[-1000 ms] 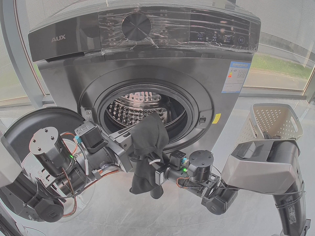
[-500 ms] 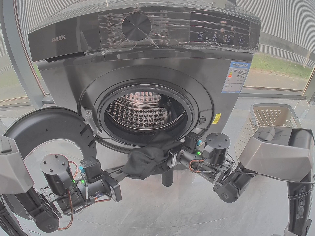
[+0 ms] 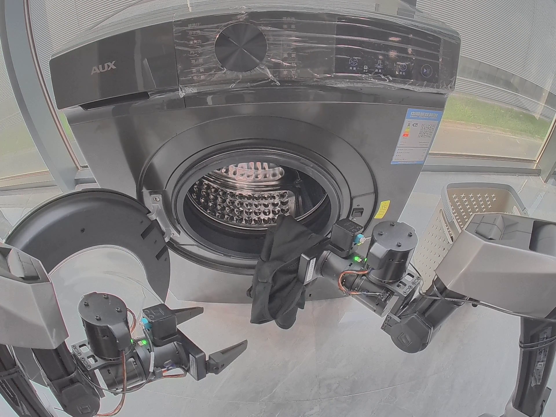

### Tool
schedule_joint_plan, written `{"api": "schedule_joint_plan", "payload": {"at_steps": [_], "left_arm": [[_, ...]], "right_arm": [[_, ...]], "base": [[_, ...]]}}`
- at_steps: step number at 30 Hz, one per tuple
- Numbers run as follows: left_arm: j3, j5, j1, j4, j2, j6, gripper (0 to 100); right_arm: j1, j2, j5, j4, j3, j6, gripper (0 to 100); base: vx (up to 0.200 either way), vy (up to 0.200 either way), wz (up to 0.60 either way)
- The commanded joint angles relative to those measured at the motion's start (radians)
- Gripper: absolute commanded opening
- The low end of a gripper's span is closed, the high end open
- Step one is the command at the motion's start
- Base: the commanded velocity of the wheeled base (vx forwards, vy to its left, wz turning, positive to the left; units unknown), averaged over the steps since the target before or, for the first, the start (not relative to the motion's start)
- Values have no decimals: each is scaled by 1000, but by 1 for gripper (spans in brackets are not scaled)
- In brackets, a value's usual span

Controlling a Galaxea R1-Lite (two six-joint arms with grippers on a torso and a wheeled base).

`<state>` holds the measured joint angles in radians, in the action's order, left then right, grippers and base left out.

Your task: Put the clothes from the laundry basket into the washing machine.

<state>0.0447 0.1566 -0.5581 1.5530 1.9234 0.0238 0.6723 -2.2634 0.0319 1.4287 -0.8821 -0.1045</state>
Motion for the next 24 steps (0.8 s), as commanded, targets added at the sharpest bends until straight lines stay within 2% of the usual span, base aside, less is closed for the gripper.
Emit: {"api": "schedule_joint_plan", "payload": {"at_steps": [1, 4, 11, 16, 24], "left_arm": [[-45, 8, -9, -1, 3, -13, 100], [-40, 6, -11, 2, 0, -13, 100], [103, -3, 4, 2, 16, 4, 100], [201, -11, 38, 1, 19, 41, 100], [277, -17, 55, 1, 86, 42, 100]], "right_arm": [[-8, 7, 0, 1, -3, 0, 0], [-8, 5, 2, 1, 3, 0, 0], [29, 10, 2, 16, 11, 0, 0], [46, 19, 5, 22, 35, 2, 0], [59, 22, 14, 35, 46, 3, 0]], "base": [[0, 0, 0], [0, 0, 0], [0, 0, 0], [0, 0, 0], [0, 0, 0]]}}
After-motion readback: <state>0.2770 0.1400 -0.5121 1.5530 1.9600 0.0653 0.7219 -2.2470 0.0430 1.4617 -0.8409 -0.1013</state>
